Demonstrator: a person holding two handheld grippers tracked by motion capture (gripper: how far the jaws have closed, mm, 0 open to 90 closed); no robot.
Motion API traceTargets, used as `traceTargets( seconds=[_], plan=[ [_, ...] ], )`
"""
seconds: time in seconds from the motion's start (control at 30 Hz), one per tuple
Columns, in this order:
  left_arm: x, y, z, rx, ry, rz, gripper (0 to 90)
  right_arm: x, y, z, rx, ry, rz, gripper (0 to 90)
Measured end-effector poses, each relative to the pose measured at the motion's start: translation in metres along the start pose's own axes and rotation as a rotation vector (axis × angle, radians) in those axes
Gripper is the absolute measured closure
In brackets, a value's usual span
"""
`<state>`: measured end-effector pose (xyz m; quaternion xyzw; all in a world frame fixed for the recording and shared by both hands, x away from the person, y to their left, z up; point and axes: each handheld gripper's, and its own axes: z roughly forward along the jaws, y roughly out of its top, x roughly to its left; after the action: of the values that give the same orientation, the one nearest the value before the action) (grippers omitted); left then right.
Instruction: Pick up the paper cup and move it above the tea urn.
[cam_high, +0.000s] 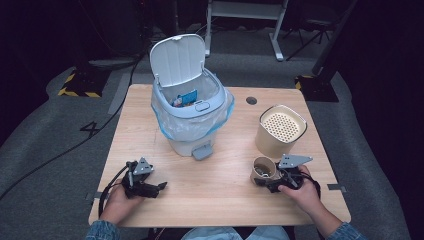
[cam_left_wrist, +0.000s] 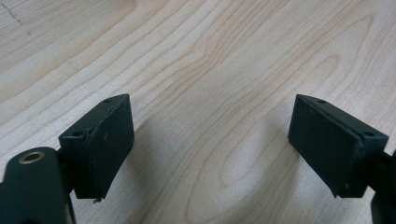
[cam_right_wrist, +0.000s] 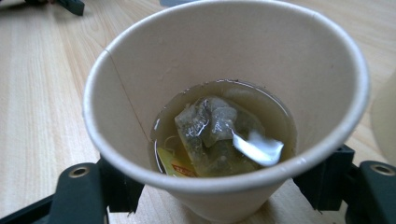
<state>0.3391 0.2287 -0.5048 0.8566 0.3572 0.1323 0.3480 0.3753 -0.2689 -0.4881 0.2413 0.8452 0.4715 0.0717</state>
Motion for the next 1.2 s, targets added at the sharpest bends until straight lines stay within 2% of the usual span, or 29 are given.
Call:
traceTargets(
  seconds=[0.23, 1.2],
  plan=[
    [0.000, 0.000, 0.000, 0.001, 0.002, -0.002, 14.5, -0.001, 0.011, -0.017, -0.006, -0.012, -0.010, 28.9],
    [-0.001, 0.000, 0.000, 0.000, 0.012, -0.014, 14.3, -0.020, 0.045, -0.094, -0.042, -0.103, 0.028, 29.2]
  ],
)
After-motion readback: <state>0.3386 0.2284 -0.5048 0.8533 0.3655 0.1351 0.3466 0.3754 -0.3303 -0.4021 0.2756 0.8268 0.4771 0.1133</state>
